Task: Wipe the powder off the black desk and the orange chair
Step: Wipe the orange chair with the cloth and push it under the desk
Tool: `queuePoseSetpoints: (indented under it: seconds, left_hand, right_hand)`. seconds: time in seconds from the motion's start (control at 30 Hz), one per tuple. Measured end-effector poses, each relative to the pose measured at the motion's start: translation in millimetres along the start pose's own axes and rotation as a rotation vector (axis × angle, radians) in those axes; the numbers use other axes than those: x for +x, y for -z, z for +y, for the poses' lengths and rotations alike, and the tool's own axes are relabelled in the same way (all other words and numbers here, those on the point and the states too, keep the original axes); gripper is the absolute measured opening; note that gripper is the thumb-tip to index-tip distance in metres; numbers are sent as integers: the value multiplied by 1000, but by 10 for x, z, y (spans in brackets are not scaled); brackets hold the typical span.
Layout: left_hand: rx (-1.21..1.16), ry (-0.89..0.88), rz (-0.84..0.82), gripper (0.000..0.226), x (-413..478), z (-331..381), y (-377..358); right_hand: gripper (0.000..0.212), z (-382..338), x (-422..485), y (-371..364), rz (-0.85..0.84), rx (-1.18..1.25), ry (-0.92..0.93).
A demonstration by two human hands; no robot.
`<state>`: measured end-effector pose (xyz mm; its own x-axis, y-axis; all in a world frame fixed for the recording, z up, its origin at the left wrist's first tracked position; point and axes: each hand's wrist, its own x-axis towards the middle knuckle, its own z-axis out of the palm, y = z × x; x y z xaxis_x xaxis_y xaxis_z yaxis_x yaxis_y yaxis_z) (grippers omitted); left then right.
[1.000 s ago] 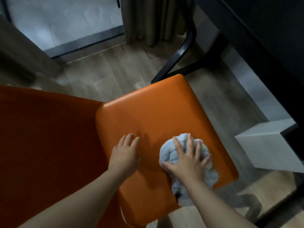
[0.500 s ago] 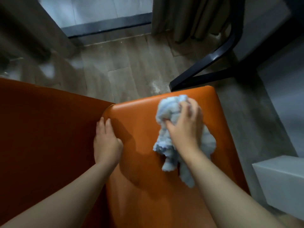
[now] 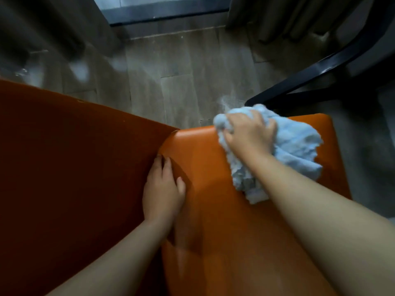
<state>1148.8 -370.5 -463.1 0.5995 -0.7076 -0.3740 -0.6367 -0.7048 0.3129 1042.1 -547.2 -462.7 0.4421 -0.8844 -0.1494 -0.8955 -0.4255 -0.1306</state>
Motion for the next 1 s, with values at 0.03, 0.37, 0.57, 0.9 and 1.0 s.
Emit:
queuePoseSetpoints:
  seconds: [0.03,0.37,0.57,0.9,1.0]
  left_hand:
    - [9,-8,3,61,-4,-5,-5]
    - [21,-72,-63,68,8,-46,-10]
    - [232,-290,-60,72,134,192,25]
    - [218,-226,-234,65,330,293,91]
    - [217,-185,-219,61,309,326,84]
  right_hand:
    - [27,45,12,35,13,0,-134]
    - [39,-662,-136,-165,-73,41,284]
    - [39,998,33,246,-16,17,-463]
    - [59,-320,-292,-117,-178,-8,245]
    - [61,333,-7,14,-115,8,124]
